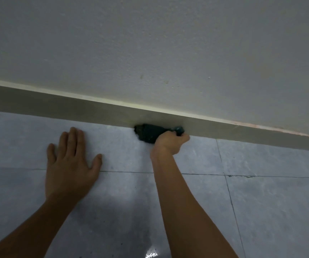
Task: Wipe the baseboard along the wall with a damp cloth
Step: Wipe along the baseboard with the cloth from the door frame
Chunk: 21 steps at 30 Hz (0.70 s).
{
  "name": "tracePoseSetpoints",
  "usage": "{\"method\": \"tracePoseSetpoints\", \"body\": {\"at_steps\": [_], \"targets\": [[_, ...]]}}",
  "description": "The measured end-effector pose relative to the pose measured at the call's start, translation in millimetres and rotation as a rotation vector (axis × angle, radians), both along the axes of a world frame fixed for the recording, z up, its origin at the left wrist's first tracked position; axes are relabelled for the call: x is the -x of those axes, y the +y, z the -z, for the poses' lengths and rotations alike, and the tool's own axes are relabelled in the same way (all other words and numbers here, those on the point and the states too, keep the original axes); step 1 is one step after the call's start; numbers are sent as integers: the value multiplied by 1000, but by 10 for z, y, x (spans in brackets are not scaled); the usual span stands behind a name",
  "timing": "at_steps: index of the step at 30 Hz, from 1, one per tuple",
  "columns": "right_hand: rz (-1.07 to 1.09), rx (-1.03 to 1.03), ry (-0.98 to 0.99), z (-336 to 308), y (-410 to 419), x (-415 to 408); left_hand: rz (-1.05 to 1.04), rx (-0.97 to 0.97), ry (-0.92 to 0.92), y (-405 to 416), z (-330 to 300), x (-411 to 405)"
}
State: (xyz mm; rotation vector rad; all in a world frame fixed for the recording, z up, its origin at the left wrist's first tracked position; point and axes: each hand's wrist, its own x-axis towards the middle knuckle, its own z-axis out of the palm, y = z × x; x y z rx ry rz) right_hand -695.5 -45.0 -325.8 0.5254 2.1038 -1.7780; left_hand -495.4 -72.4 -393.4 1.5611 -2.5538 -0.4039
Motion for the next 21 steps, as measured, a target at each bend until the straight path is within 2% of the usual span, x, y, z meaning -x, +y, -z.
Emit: {"method": "tracePoseSetpoints", "body": {"at_steps": [4, 9, 11, 13, 17, 21], "targets": [[-84, 91, -151, -85, -143, -91, 1, -1, -1, 3, -7, 6], [-7, -22, 104, -174, 2, 92, -23, 9, -8, -13, -10, 25], [4, -63, 132, -116, 14, 70, -24, 15, -6, -6, -1, 29], [-53, -95, 61, -64, -41, -64, -17, 12, -5, 8, 5, 18], [-185, 27, -169, -110, -202, -284, -6, 0, -9, 11, -7, -2], [-131, -22, 14, -217, -173, -155, -5, -15, 19, -11, -32, 24]]}}
